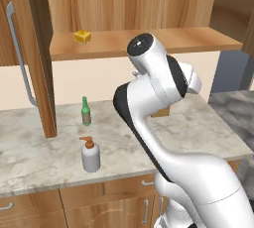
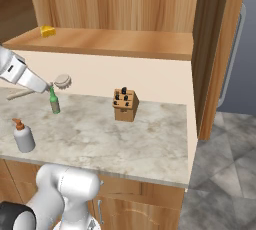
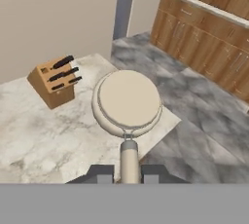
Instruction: Pick the soap dispenser and dish brush from the cabinet and place them on the counter.
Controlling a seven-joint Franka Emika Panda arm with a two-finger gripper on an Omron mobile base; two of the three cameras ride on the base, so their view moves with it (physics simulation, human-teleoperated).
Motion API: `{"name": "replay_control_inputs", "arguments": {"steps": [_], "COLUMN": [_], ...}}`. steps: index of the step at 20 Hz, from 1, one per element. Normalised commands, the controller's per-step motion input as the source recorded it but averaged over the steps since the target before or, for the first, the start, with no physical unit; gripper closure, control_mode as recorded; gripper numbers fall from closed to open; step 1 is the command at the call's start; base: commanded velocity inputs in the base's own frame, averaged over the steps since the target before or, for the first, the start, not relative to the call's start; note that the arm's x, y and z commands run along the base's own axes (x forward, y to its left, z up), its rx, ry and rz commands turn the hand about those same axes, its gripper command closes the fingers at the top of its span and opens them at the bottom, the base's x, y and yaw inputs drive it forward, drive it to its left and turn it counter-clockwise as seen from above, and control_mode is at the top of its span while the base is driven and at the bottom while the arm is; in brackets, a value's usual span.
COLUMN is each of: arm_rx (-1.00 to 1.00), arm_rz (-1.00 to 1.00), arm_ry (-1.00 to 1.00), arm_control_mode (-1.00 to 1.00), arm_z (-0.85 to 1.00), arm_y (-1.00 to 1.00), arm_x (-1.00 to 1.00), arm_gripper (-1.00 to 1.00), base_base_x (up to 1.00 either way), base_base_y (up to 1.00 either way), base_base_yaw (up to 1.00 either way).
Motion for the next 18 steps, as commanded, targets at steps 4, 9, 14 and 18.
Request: {"name": "replay_control_inputs", "arguments": {"steps": [4,9,14,18], "arm_rx": [0.02,0.01,0.0,0.0], "arm_rz": [0.08,0.08,0.05,0.04], "arm_ry": [0.04,0.04,0.05,0.09], "arm_control_mode": [-1.0,-1.0,-1.0,-1.0], "arm_z": [-0.52,-0.5,-0.43,-0.44], "arm_y": [0.05,0.07,0.15,0.09], "arm_x": [-0.27,-0.14,0.13,0.28], "arm_gripper": [1.0,1.0,1.0,1.0], "base_base_x": [0.0,0.0,0.0,0.0], "base_base_y": [0.0,0.0,0.0,0.0], "base_base_yaw": [0.0,0.0,0.0,0.0]}}
